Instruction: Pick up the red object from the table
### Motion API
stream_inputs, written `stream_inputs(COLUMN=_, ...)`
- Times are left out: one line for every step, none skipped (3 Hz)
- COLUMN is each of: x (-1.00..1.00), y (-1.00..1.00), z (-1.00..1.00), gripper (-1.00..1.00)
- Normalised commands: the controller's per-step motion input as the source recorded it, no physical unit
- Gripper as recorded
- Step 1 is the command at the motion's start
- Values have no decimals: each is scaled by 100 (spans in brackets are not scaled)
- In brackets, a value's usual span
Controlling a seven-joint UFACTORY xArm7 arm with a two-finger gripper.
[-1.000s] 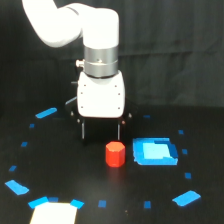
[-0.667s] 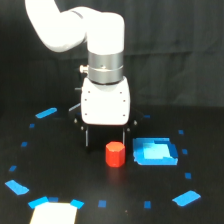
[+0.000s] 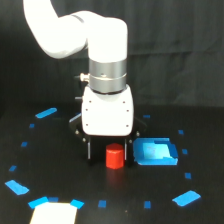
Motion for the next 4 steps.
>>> stream_inputs(x=20, y=66, z=-21, gripper=-100)
stream_inputs(x=-30, y=17, z=13, gripper=-100)
stream_inputs(x=7, y=65, z=20, gripper=-100)
stream_inputs(x=2, y=-100, z=1, gripper=100)
